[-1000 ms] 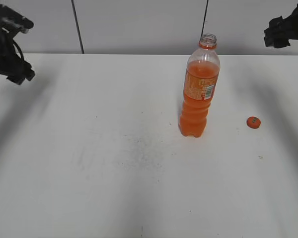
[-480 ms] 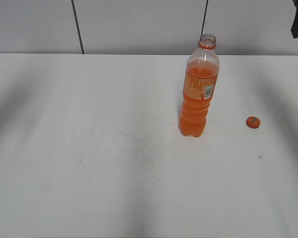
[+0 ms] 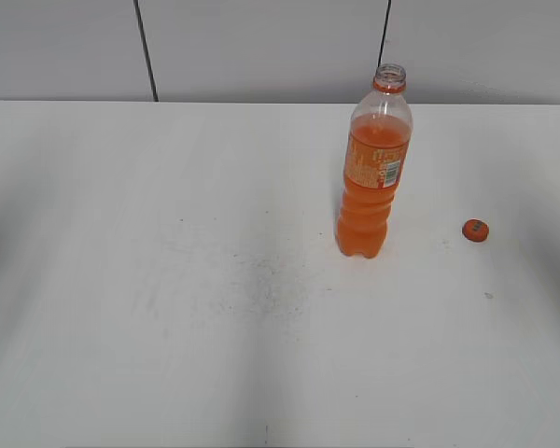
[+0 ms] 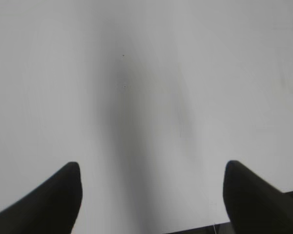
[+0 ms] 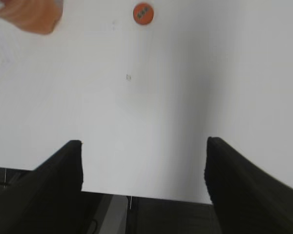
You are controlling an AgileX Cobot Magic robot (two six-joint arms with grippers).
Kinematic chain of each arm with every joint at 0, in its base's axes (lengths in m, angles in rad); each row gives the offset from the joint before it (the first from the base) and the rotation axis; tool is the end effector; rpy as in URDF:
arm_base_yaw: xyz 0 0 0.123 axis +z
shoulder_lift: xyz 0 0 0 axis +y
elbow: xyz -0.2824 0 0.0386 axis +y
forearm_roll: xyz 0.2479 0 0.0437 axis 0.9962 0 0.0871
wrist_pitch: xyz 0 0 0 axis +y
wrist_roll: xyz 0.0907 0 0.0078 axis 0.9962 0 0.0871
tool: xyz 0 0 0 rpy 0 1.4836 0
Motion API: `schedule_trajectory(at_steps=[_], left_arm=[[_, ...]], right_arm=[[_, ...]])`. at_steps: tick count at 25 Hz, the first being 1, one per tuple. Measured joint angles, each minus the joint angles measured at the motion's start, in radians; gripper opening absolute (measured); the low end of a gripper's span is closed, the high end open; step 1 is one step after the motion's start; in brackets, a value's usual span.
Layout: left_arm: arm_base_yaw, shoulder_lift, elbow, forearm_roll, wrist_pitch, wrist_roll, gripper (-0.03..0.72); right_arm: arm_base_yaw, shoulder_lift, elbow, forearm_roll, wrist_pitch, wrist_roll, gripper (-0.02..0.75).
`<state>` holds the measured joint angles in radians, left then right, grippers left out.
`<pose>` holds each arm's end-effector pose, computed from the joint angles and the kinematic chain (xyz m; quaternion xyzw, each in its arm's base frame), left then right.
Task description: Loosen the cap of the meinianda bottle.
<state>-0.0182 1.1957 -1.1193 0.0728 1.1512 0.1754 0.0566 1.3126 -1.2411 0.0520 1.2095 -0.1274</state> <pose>0.2209 0.0020 0.3420 0.1017 0.9710 0.0523 0.2099 0.2483 0.0185 0.3472 -0.0858 0.9782 0.0190 0.1881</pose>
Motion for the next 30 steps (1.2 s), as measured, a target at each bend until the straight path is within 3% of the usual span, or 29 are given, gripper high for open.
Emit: schedule_trajectory(at_steps=[6, 13, 20, 30], left_arm=[[0.000, -0.346, 0.264, -0.052, -0.049, 0.000, 0.540], [0.000, -0.712, 0.472, -0.073, -0.032, -0.011, 0.540], [0.000, -0.970, 0.516, -0.088, -0.027, -0.023, 0.540], [0.000, -1.152, 0.550, -0.135, -0.103, -0.024, 0.531]], right_arm=[[0.000, -0.336, 0.333, 0.003, -0.088, -0.003, 0.575], [0.000, -0.641, 0.553, 0.001, -0.119, -0.006, 0.575], [0.000, -0.869, 0.699, -0.006, -0.135, -0.007, 0.575], [0.000, -1.099, 0.788, -0.010, -0.162, -0.034, 0.574]])
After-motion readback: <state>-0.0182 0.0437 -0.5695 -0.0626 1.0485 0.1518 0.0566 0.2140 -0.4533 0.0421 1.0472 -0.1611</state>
